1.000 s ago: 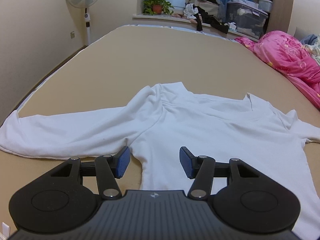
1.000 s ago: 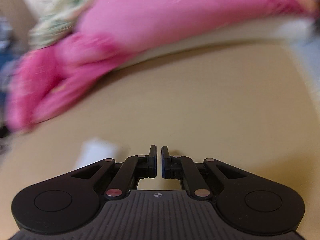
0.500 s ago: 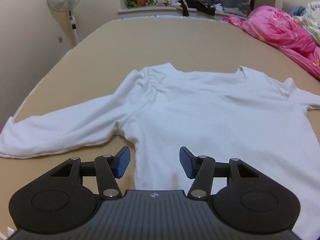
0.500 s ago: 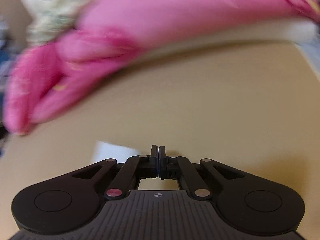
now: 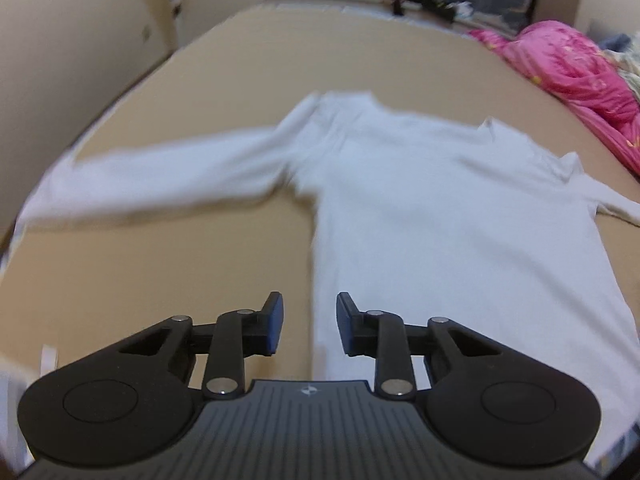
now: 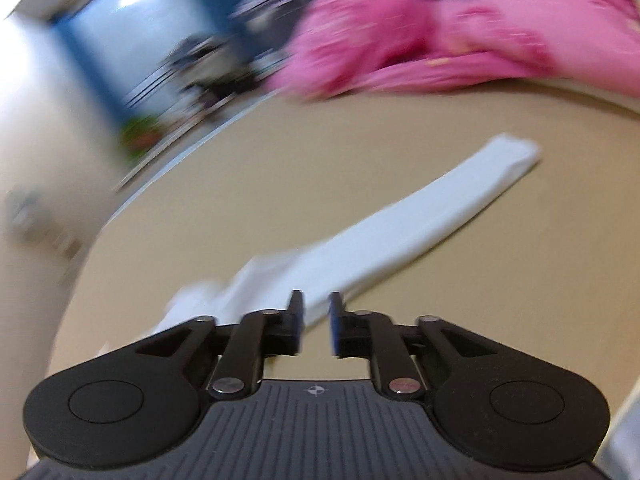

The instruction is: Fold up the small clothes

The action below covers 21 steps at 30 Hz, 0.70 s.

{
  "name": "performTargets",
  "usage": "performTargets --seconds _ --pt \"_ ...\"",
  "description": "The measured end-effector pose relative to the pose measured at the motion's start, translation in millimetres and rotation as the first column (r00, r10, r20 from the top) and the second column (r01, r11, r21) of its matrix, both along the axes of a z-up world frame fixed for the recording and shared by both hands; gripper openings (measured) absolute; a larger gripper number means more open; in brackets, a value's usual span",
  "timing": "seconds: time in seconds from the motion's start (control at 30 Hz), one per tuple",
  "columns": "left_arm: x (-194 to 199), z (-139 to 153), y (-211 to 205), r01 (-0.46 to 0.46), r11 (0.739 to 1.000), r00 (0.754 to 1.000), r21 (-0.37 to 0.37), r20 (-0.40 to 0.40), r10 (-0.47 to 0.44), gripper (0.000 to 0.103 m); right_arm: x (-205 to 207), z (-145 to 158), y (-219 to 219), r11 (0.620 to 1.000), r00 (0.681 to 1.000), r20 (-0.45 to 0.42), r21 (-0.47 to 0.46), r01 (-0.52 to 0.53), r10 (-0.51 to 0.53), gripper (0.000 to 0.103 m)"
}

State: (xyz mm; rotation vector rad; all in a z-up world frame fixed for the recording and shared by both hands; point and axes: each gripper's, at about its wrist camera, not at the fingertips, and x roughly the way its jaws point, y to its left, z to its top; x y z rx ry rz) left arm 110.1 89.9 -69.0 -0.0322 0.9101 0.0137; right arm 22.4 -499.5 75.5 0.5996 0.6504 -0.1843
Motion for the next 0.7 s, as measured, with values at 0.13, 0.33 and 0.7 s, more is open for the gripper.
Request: performTargets --seconds 0.13,0.33,0.7 --pt "-40 -17 19 -0.014 0.993 0.994 -0.114 -0.105 0.002 0.034 -46 -14 62 0.977 0.974 -0.115 -0.055 -0.204 0.197 0.032" --pt "-73 -52 35 -0.054 0.985 0.967 -0.165 -0.254 0.01 0.034 -96 -71 90 0.956 0.889 -0.395 -0.076 -0.284 0.233 0.039" --pt "-83 -48 20 -0.006 0.991 0.967 -0.131 -0.254 -0.027 0.005 -125 -87 91 0.963 0.882 -0.41 -0.032 -0.268 0.232 0.004"
